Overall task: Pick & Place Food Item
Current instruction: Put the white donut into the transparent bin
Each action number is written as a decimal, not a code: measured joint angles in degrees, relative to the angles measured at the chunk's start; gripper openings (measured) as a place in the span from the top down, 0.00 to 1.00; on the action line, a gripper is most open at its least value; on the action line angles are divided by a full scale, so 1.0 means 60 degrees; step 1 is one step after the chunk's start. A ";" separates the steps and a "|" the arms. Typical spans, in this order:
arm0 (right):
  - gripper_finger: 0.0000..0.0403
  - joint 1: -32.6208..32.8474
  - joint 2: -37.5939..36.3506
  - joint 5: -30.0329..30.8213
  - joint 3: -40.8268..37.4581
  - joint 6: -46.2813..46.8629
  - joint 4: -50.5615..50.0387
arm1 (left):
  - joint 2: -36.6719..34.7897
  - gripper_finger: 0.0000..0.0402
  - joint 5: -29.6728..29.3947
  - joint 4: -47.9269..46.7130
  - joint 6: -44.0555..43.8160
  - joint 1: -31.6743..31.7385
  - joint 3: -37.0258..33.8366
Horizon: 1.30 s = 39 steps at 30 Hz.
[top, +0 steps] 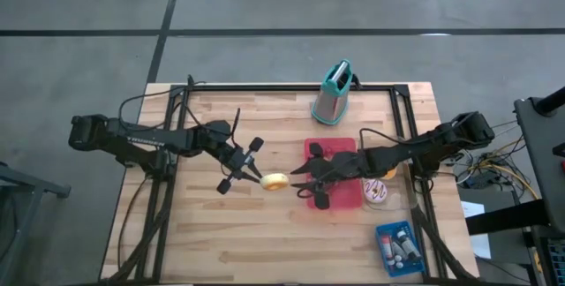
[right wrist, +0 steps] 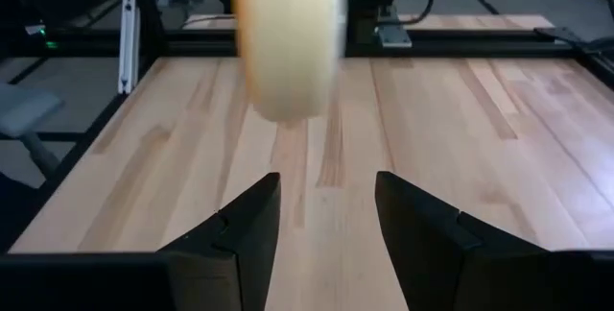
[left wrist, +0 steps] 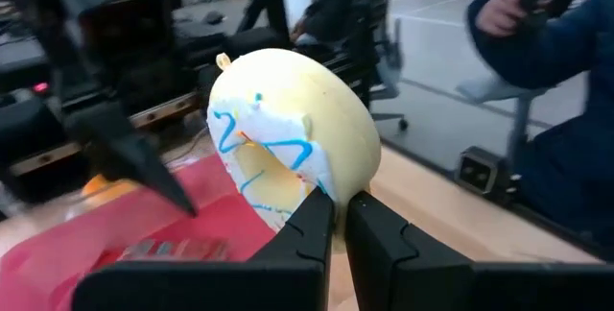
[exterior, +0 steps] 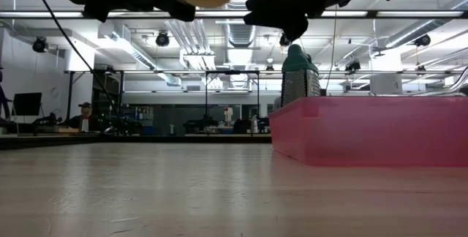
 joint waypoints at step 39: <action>0.59 -0.0004 0.0004 -0.0240 0.0000 0.0069 0.0040 | 0.0353 0.94 0.0266 0.0248 -0.0073 -0.0011 -0.0029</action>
